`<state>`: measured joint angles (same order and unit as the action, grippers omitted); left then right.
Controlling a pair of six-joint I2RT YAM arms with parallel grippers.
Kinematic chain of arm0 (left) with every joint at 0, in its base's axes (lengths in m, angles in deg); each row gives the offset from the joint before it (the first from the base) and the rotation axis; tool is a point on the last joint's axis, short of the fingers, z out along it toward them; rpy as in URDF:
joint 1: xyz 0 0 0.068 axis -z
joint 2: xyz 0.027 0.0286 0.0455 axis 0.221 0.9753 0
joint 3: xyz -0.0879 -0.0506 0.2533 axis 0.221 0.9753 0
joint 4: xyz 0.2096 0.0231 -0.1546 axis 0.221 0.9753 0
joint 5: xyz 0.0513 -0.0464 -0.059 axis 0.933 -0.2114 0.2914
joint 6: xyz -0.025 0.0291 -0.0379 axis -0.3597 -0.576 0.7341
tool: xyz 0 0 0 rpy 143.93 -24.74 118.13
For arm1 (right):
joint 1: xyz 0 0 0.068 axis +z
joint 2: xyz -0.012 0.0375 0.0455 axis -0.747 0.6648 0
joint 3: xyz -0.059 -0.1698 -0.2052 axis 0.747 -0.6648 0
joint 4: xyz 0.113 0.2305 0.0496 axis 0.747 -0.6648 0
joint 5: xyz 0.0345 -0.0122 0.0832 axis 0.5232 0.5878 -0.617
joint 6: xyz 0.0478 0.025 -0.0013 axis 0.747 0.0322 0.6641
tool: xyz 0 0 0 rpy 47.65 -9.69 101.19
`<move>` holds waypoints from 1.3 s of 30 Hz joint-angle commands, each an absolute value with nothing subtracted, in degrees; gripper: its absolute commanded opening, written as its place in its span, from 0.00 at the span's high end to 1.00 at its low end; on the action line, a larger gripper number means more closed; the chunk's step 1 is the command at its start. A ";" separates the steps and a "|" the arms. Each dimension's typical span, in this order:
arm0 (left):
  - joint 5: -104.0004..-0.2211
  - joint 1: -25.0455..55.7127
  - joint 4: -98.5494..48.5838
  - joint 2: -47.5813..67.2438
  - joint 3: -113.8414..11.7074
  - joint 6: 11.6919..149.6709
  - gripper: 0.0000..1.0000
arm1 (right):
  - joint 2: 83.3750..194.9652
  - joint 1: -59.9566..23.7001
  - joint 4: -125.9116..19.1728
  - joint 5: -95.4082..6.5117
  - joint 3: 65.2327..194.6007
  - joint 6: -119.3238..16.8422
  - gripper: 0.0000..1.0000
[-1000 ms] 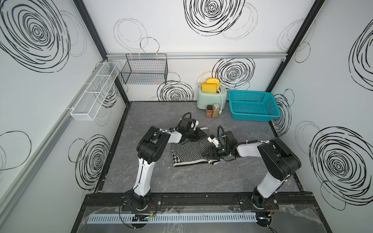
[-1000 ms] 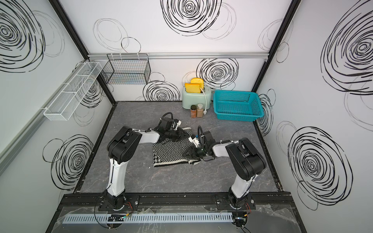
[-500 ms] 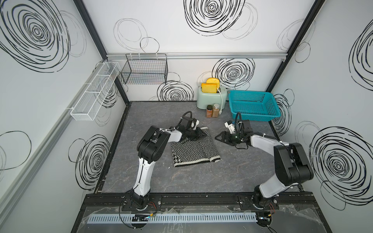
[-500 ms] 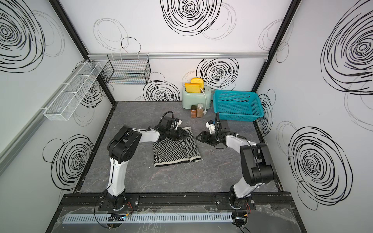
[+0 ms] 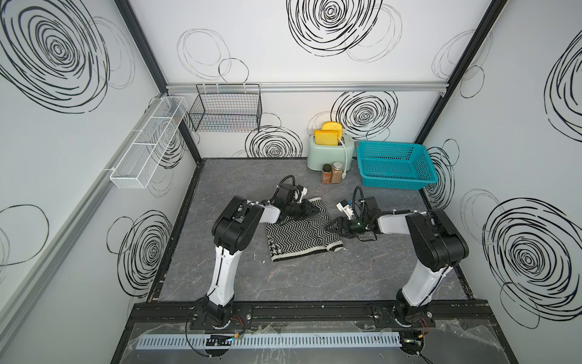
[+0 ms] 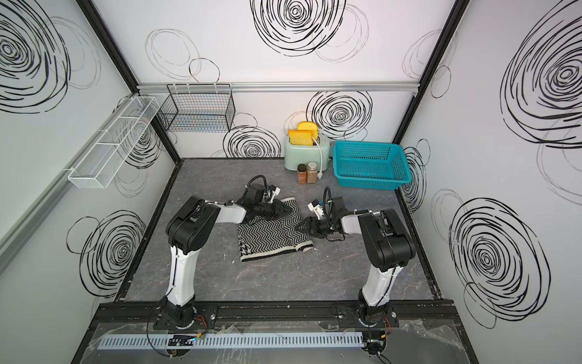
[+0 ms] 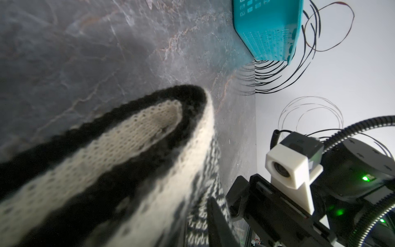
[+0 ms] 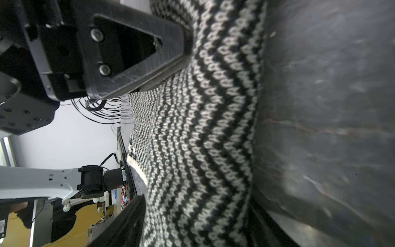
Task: Roll up the scarf and place it into the basket
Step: Roll the scarf at the center of the board.
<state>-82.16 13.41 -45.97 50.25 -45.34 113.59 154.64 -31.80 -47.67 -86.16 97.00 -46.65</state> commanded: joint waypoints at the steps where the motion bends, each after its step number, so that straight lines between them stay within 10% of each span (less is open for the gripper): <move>1: -82.41 12.64 -48.03 52.52 -42.89 116.00 0.77 | 158.08 -30.32 -46.00 -85.98 95.39 -44.68 0.28; 12: -83.28 11.74 -50.33 51.30 -40.11 116.58 0.77 | 164.16 -30.93 -34.55 -87.42 96.25 -34.76 0.39; 22: -83.94 12.58 -50.34 49.83 -40.75 116.89 0.76 | 161.98 -30.77 -34.14 -86.49 95.51 -33.34 0.98; 30: -83.64 12.47 -49.87 42.65 -40.03 117.17 0.59 | 151.83 -32.22 -60.64 -75.13 103.05 -48.70 1.00; 39: -83.33 12.28 -45.49 32.78 -34.57 114.50 0.62 | 149.75 -29.19 -80.09 -50.88 113.01 -59.31 1.00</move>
<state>-83.56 12.60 -46.93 35.65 -37.14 115.67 151.06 -30.81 -70.13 -62.75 110.77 -53.49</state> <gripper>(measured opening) 0.386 0.104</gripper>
